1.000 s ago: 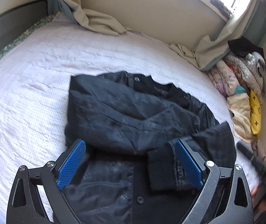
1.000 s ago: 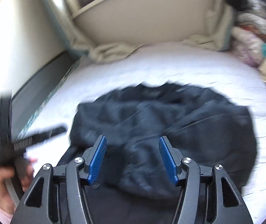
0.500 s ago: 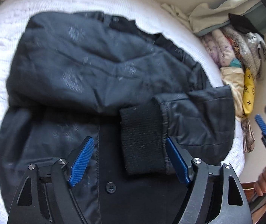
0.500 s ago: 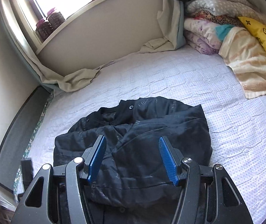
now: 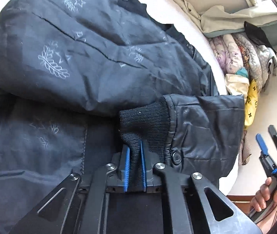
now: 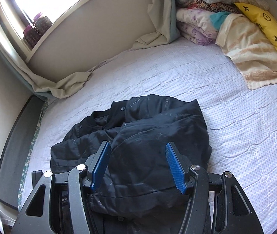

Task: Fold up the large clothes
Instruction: 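Grasp a knit sleeve cuff with the left tool and lift it, then lay the knit cuff onto the jacket front with the left tool, release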

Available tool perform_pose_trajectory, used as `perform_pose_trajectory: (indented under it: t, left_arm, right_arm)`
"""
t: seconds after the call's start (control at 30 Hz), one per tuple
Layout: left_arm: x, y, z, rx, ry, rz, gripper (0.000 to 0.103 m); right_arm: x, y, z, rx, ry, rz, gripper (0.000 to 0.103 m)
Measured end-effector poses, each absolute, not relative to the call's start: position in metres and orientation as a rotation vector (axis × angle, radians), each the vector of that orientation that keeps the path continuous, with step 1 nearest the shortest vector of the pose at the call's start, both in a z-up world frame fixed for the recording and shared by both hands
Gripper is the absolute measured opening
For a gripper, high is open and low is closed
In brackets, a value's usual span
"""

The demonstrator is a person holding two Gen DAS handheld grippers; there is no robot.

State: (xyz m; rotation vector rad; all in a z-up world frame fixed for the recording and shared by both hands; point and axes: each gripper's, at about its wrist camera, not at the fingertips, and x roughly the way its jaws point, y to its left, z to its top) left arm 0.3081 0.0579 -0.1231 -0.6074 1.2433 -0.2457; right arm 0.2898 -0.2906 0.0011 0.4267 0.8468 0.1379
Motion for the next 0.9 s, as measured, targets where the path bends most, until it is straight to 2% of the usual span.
perform_pose_trajectory:
  t: [0.37,0.6,0.9]
  left_arm:
    - [0.275,0.094,-0.027,-0.442,0.974,-0.203,0.009]
    - [0.274,0.131,-0.053,-0.464,1.061,-0.069,0.009]
    - [0.277,0.132,-0.079,-0.417,1.125,-0.014,0.009]
  right_arm:
    - [0.29,-0.294,0.003,0.409,0.836,0.103,0.057]
    - [0.298,-0.288,-0.005,0.367,0.868,0.067,0.057]
    - [0.311,-0.277,-0.023,0.368,0.936,0.053,0.053]
